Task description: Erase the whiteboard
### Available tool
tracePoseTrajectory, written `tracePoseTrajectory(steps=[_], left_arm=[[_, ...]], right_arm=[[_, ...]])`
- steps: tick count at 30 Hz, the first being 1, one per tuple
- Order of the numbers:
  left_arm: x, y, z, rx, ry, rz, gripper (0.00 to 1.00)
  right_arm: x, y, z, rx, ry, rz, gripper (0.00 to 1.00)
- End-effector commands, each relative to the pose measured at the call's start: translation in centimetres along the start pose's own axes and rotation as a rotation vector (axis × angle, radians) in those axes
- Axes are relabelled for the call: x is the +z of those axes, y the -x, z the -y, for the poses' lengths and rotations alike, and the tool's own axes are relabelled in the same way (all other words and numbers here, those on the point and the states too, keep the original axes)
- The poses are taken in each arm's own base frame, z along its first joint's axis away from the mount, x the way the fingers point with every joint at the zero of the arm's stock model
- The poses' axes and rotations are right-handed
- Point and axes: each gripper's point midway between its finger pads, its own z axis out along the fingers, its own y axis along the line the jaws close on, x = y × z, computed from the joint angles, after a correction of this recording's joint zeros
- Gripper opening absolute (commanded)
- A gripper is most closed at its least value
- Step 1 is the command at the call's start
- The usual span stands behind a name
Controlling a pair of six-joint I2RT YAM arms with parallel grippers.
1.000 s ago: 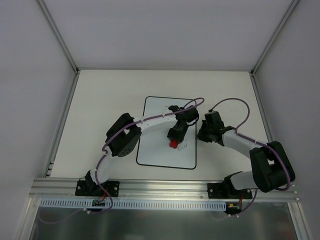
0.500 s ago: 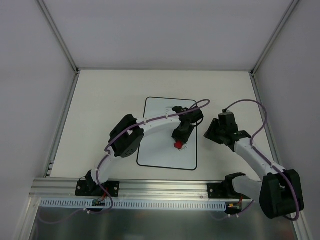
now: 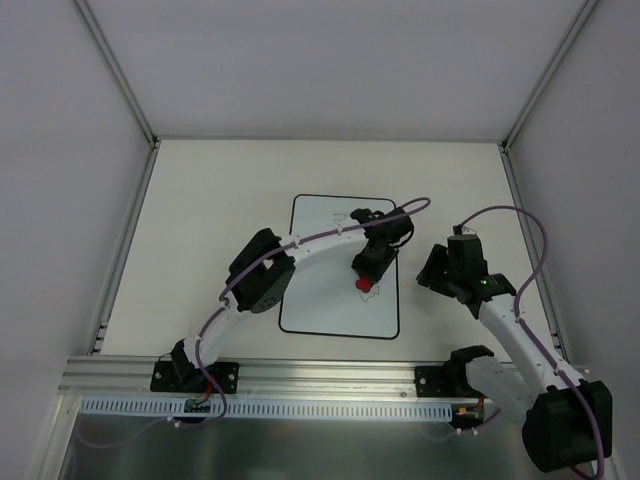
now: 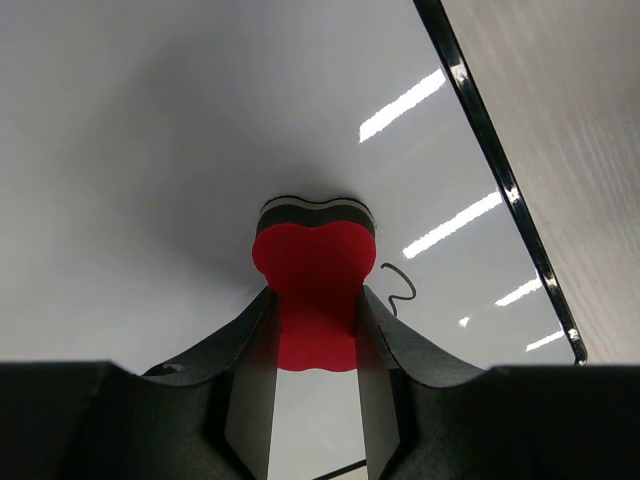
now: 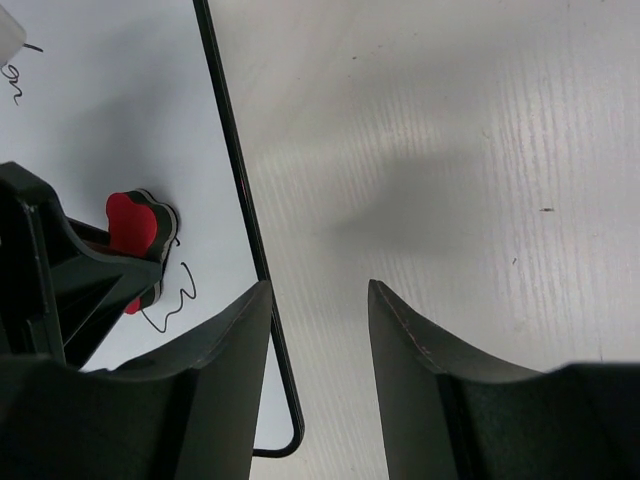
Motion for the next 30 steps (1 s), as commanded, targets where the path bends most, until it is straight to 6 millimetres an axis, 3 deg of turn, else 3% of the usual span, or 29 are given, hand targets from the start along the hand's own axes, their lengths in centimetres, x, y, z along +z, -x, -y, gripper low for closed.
tracePoseTrajectory(steps=[1, 5, 9, 12, 19, 23, 27, 30], left_arm=[[2.1, -4.8, 2.7, 0.088, -0.046, -0.131, 0.00], [1.5, -5.8, 0.6, 0.048, 0.057, -0.123, 0.00], [1.2, -5.5, -4.0, -0.114, 0.152, -0.119, 0.00], [0.1, -4.9, -6.1, -0.169, 0.203, -0.085, 0.00], [-3.4, -1.0, -8.4, -0.200, 0.209, 0.040, 0.00], [-3.6, 0.7, -11.0, -0.239, 0.218, 0.060, 0.00], [-4.1, 2.7, -15.1, -0.292, 0.239, 0.093, 0.00], [-4.3, 4.1, -16.7, -0.307, 0.246, 0.117, 0.00]], right_arm=[[-0.3, 0.2, 0.8, -0.010, -0.020, 0.017, 0.47], [-0.1, -0.1, 0.6, -0.010, -0.010, -0.007, 0.47], [0.7, -0.8, 0.6, 0.005, -0.012, -0.049, 0.39], [1.2, -1.8, -0.4, 0.026, 0.047, -0.088, 0.34], [2.6, -2.6, -2.1, 0.028, 0.112, -0.104, 0.31], [3.4, -2.1, -3.2, -0.007, 0.113, -0.111, 0.34], [4.5, -1.6, -4.0, -0.018, 0.101, -0.116, 0.34], [5.4, -1.5, -4.3, -0.023, 0.093, -0.125, 0.34]])
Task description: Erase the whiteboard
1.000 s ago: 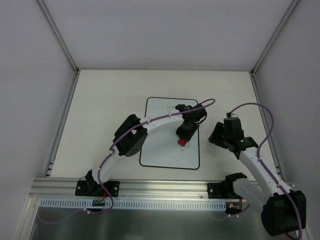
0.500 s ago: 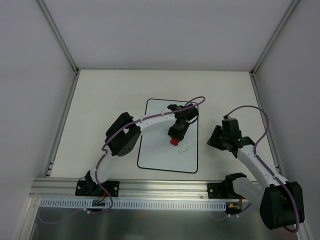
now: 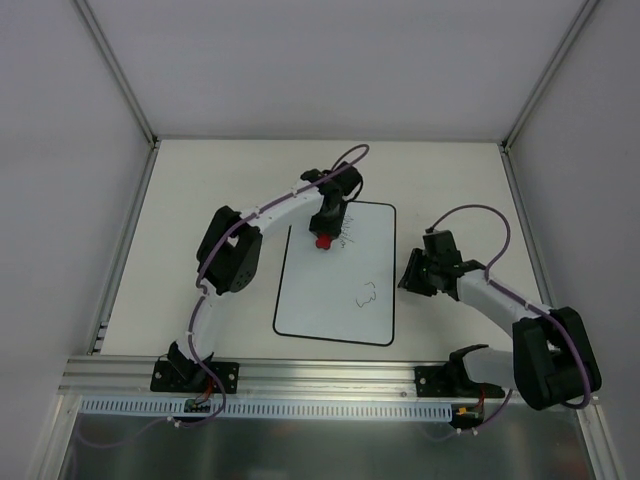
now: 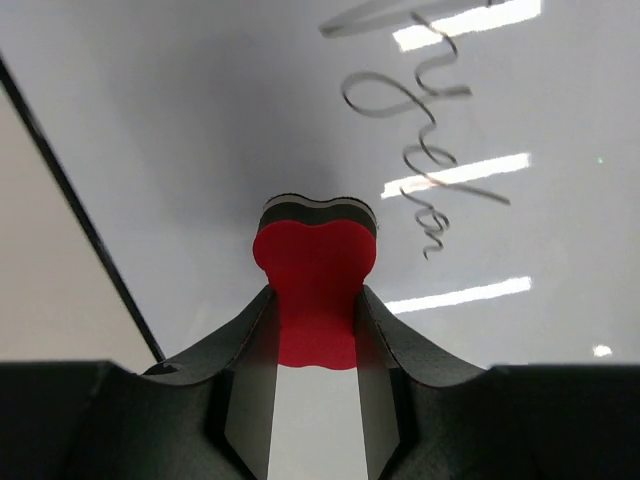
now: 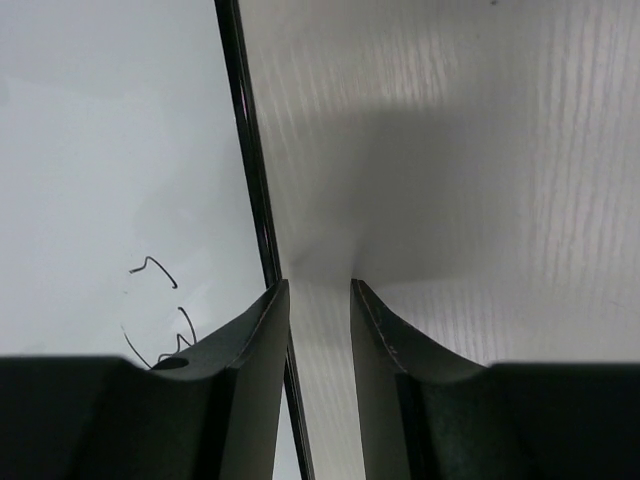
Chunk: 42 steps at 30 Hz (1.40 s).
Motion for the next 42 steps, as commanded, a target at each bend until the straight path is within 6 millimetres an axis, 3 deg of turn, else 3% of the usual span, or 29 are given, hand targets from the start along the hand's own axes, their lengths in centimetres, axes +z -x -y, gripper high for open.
tracePoseTrajectory(steps=[1, 7, 17, 22, 32, 40, 42], left_arm=[[-0.5, 3.2, -2.3, 0.005, 0.040, 0.058, 0.00], [0.8, 5.5, -2.8, 0.020, 0.016, 0.075, 0.00], [3.2, 6.6, -3.7, 0.029, 0.002, 0.058, 0.00], [3.8, 7.0, -2.6, 0.055, -0.062, 0.049, 0.00], [6.6, 3.8, 0.7, 0.037, -0.196, -0.077, 0.00], [6.7, -0.2, 6.7, 0.147, -0.244, -0.138, 0.00], [6.9, -1.4, 7.2, 0.162, -0.230, -0.161, 0.00]], right_arm=[[0.3, 3.0, -2.2, -0.005, 0.039, 0.077, 0.34], [1.7, 2.7, -2.6, -0.011, 0.032, 0.039, 0.34], [2.7, 2.2, -2.6, -0.025, 0.009, 0.008, 0.27], [3.1, 1.7, -2.4, -0.031, 0.000, -0.013, 0.22], [3.6, 1.0, -2.2, -0.051, -0.015, -0.045, 0.17], [3.8, 0.7, -2.4, -0.061, -0.017, -0.058, 0.15], [3.8, 0.8, -2.5, -0.060, -0.017, -0.056, 0.15]])
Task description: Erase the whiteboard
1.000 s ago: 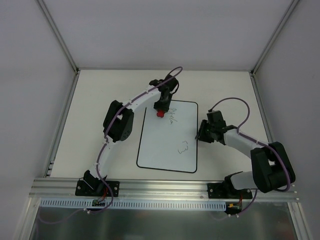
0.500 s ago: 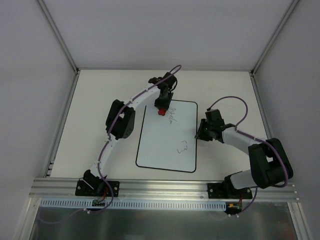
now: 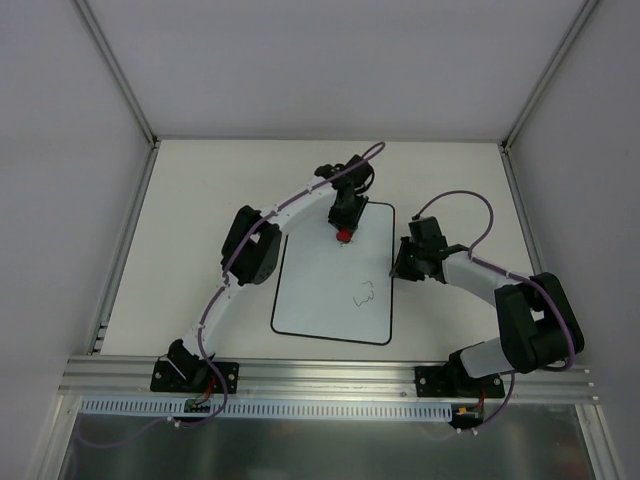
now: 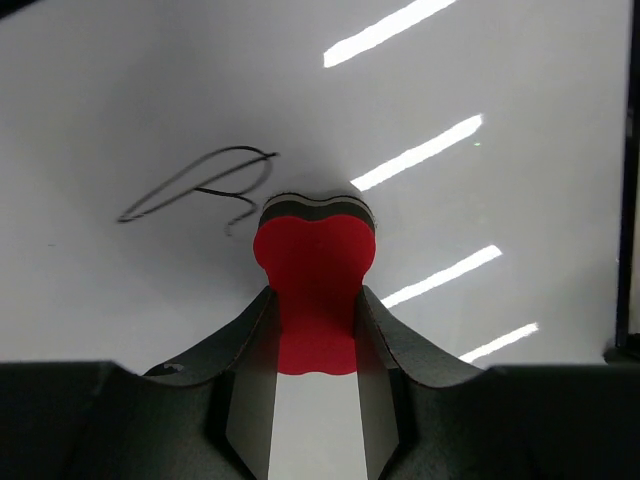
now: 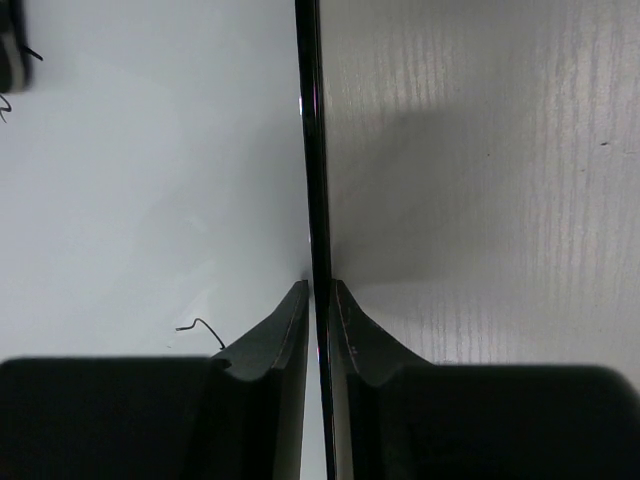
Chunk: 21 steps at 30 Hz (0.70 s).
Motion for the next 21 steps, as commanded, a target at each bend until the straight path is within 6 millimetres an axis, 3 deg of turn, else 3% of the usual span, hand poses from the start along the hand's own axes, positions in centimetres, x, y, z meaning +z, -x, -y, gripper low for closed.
tracePoseTrajectory(steps=[1, 4, 8, 11, 13, 16, 21], left_arm=[[3.7, -6.8, 3.6, 0.031, -0.002, -0.189, 0.00], [3.0, -7.3, 2.2, -0.036, 0.074, -0.185, 0.01], [-0.2, -4.7, -0.1, -0.105, 0.160, -0.078, 0.12], [-2.2, -3.0, 0.0, -0.119, 0.170, -0.011, 0.22], [-3.0, -2.5, 0.2, -0.127, 0.165, 0.008, 0.34], [-4.2, -2.0, 0.6, -0.144, 0.149, 0.034, 0.44], [-5.1, -1.8, 1.3, -0.154, 0.145, 0.058, 0.47]], right_arm=[[1.0, -1.7, 0.5, -0.021, -0.034, -0.055, 0.15], [1.0, -1.7, 0.5, -0.026, -0.032, -0.055, 0.15], [1.0, -1.9, 0.6, -0.027, -0.033, -0.059, 0.15], [1.0, -1.9, 0.6, -0.029, -0.031, -0.061, 0.15], [0.9, -1.9, 0.6, -0.030, -0.029, -0.060, 0.14], [0.9, -1.8, 0.5, -0.032, -0.027, -0.054, 0.15], [0.9, -1.8, 0.6, -0.035, -0.028, -0.054, 0.15]])
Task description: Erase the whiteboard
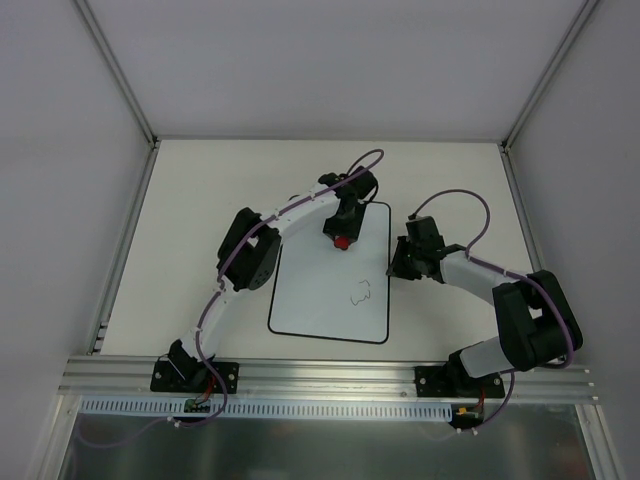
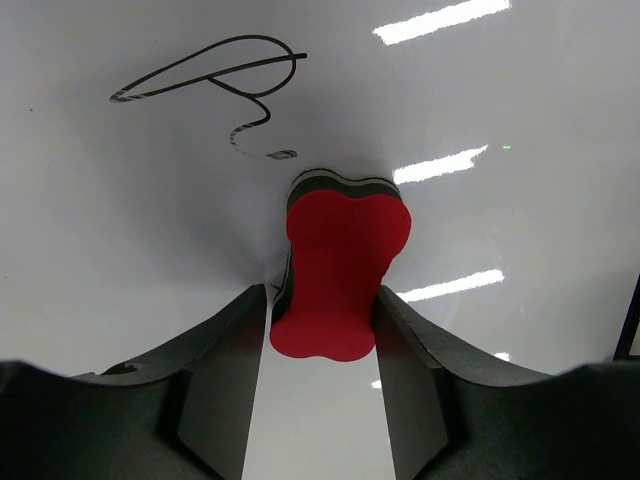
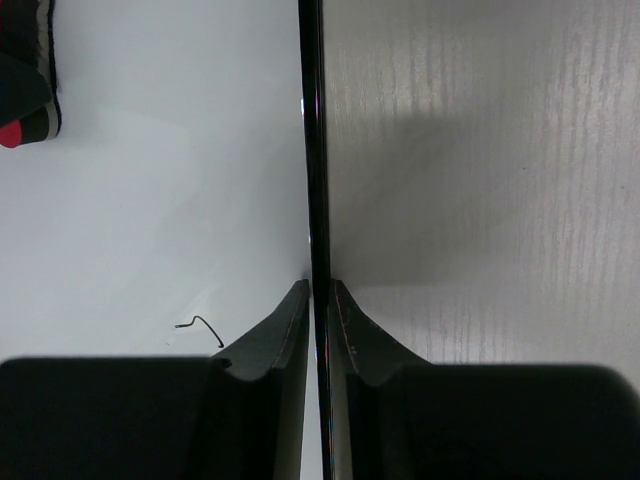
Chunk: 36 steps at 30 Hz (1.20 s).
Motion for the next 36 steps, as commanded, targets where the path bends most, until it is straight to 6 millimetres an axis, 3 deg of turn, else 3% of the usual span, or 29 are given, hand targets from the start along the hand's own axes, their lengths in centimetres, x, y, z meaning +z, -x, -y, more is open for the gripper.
tracePoseTrajectory(steps=[1, 13, 25, 31, 33, 34, 36], left_arm=[[-4.2, 1.2, 0.2, -0.042, 0.006, 0.070, 0.47], [-3.8, 2.7, 0.4, -0.061, 0.014, 0.164, 0.46], [-2.0, 2.4, 0.5, -0.064, 0.003, 0.163, 0.40], [-1.4, 1.9, 0.7, -0.065, -0.013, 0.154, 0.32], [-1.5, 1.9, 0.6, -0.068, -0.011, 0.159, 0.25], [-1.5, 2.1, 0.4, -0.068, -0.001, 0.169, 0.15], [-1.7, 2.5, 0.0, -0.067, 0.005, 0.179, 0.12]], right_arm=[[0.6, -2.0, 1.3, -0.017, -0.048, -0.063, 0.15], [0.3, -2.2, 1.3, -0.026, -0.040, -0.057, 0.14], [0.4, -2.5, 1.6, -0.027, -0.045, -0.065, 0.15], [0.5, -2.6, 1.6, -0.026, -0.043, -0.068, 0.15], [0.5, -2.6, 1.6, -0.025, -0.044, -0.069, 0.15], [0.6, -2.6, 1.6, -0.027, -0.045, -0.070, 0.15], [0.6, -2.6, 1.6, -0.025, -0.044, -0.071, 0.15]])
